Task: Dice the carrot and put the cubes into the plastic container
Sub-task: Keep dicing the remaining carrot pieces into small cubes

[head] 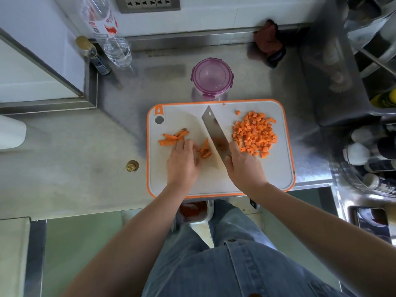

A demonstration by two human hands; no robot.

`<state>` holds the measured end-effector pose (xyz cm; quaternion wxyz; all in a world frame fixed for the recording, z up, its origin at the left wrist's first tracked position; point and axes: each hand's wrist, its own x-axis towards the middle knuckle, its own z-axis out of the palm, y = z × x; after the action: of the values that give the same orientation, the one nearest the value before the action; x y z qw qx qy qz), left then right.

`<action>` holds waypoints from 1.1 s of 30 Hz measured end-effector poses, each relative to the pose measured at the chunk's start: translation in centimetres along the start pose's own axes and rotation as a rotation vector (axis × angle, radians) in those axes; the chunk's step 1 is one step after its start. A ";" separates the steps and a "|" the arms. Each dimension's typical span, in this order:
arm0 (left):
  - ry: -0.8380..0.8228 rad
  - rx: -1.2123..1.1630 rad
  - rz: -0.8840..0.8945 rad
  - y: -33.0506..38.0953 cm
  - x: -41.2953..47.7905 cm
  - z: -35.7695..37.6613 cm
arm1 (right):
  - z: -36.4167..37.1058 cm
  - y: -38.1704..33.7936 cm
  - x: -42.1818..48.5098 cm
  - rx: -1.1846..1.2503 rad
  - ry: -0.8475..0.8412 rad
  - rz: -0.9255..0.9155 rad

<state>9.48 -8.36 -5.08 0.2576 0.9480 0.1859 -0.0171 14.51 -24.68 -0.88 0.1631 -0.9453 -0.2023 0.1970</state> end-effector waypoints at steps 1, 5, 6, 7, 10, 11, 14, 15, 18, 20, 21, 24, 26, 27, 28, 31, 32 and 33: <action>0.017 0.007 0.043 -0.1 -0.1 0.0 | -0.3 0.0 0.1 0.000 0.010 -0.006; 0.003 0.062 0.131 0.2 0.2 0.1 | -0.8 -0.4 0.6 -0.034 0.019 -0.069; -0.007 0.066 0.126 0.3 0.3 0.2 | -0.9 -0.6 0.7 -0.045 0.008 -0.080; -0.014 0.058 0.118 0.4 0.4 0.2 | -0.9 -0.6 0.8 -0.060 -0.005 -0.090; -0.011 0.008 0.099 0.4 0.8 0.2 | -0.8 -0.7 1.0 -0.090 -0.042 -0.097; -0.008 -0.008 0.095 0.3 0.9 0.2 | -0.8 -0.7 1.0 -0.089 -0.046 -0.090; 0.016 -0.059 0.078 -0.1 1.2 -0.2 | -1.0 -0.8 1.1 -0.060 -0.016 -0.077; 0.019 -0.061 0.070 -0.1 1.4 -0.4 | -1.0 -0.8 1.1 -0.050 -0.006 -0.078; -0.026 -0.009 0.062 -0.1 1.7 -0.7 | -1.0 -1.1 1.2 -0.057 -0.009 -0.087; -0.043 0.016 0.083 -0.2 1.7 -0.9 | -0.9 -1.2 1.3 -0.071 -0.020 -0.079; -0.037 0.022 0.102 -0.3 1.7 -1.0 | -0.8 -1.2 1.3 -0.071 -0.022 -0.070; -0.055 0.077 0.181 -0.5 1.3 -0.7 | -0.7 -1.2 1.3 -0.069 -0.032 -0.053; -0.054 0.110 0.216 -0.4 1.1 -0.4 | -0.7 -1.4 1.2 -0.074 -0.038 -0.060; -0.048 0.114 0.210 -0.3 1.0 -0.3 | -0.6 -1.6 1.2 -0.077 -0.047 -0.059; -0.046 0.110 0.191 -0.2 1.0 -0.2 | -0.5 -1.7 1.2 -0.079 -0.057 -0.054; -0.076 0.051 0.148 -0.1 1.1 0.0 | -0.3 -2.1 1.2 -0.069 -0.088 -0.028; -0.080 0.020 0.150 -0.1 1.2 0.0 | -0.3 -2.3 1.1 -0.072 -0.100 -0.026; -0.082 -0.009 0.151 -0.1 1.2 0.0 | -0.2 -2.3 1.1 -0.073 -0.112 -0.026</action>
<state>10.60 -7.91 -5.29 0.2700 0.9566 0.1034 -0.0357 14.76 -22.22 -0.11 0.1193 -0.9355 -0.2303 0.2399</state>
